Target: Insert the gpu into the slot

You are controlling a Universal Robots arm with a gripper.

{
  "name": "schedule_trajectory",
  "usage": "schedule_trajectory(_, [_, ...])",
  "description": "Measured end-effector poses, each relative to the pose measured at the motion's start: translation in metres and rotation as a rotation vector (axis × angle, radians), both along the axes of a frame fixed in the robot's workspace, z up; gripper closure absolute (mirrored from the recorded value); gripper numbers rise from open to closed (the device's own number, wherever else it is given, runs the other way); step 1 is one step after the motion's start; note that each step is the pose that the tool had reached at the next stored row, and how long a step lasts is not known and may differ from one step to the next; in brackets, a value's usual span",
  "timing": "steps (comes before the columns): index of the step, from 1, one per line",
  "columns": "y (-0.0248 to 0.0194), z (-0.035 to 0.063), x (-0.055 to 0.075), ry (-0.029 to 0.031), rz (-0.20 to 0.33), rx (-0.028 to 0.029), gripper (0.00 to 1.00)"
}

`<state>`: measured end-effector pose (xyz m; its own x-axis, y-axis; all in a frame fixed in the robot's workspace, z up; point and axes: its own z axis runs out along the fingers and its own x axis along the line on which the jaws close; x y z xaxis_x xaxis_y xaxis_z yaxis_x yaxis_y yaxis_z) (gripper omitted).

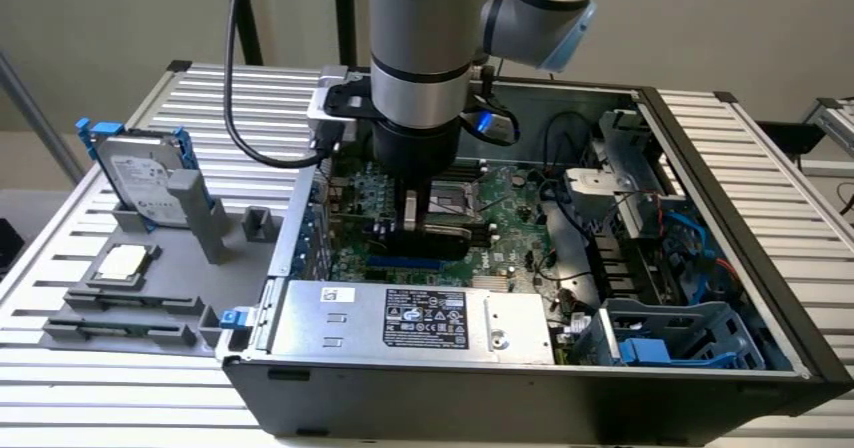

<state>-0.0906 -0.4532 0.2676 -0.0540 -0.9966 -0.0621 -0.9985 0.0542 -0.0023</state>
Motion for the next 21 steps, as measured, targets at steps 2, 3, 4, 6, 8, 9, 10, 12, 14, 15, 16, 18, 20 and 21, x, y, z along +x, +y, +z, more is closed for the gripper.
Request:
schedule_trajectory(2, [0.0,-0.0011,-0.0002,0.0,-0.001,0.0,0.74])
schedule_trajectory(3, [0.0,-0.0021,-0.0004,0.0,-0.001,0.0,0.74])
schedule_trajectory(4, [0.0,-0.0024,-0.0005,0.0001,-0.001,-0.0002,0.74])
schedule_trajectory(6, [0.0,-0.0024,-0.0005,0.0001,-0.001,-0.0002,0.74])
schedule_trajectory(8, [0.0,-0.0025,-0.0005,0.0,-0.001,-0.0001,0.74])
schedule_trajectory(9, [0.0,-0.0025,-0.0005,0.0001,-0.001,-0.0001,0.74])
schedule_trajectory(10, [0.0,-0.0025,-0.0005,0.0001,-0.001,-0.0006,0.74])
schedule_trajectory(12, [0.0001,-0.0027,-0.0005,-0.0002,0.0,-0.0034,0.74])
schedule_trajectory(14, [-0.0001,-0.0025,-0.0005,0.0,0.001,-0.0068,0.74])
schedule_trajectory(15, [-0.0001,-0.0025,-0.0005,0.0,0.001,-0.0081,0.74])
schedule_trajectory(16, [-0.0001,-0.0025,-0.0006,0.0001,0.002,-0.0087,0.74])
schedule_trajectory(18, [-0.0001,-0.0025,-0.0006,0.0,0.004,-0.009,0.74])
schedule_trajectory(20, [-0.0002,-0.0026,-0.0006,0.0,0.005,-0.009,0.74])
schedule_trajectory(21, [-0.0002,-0.0026,-0.0006,0.0,0.005,-0.0089,0.74])
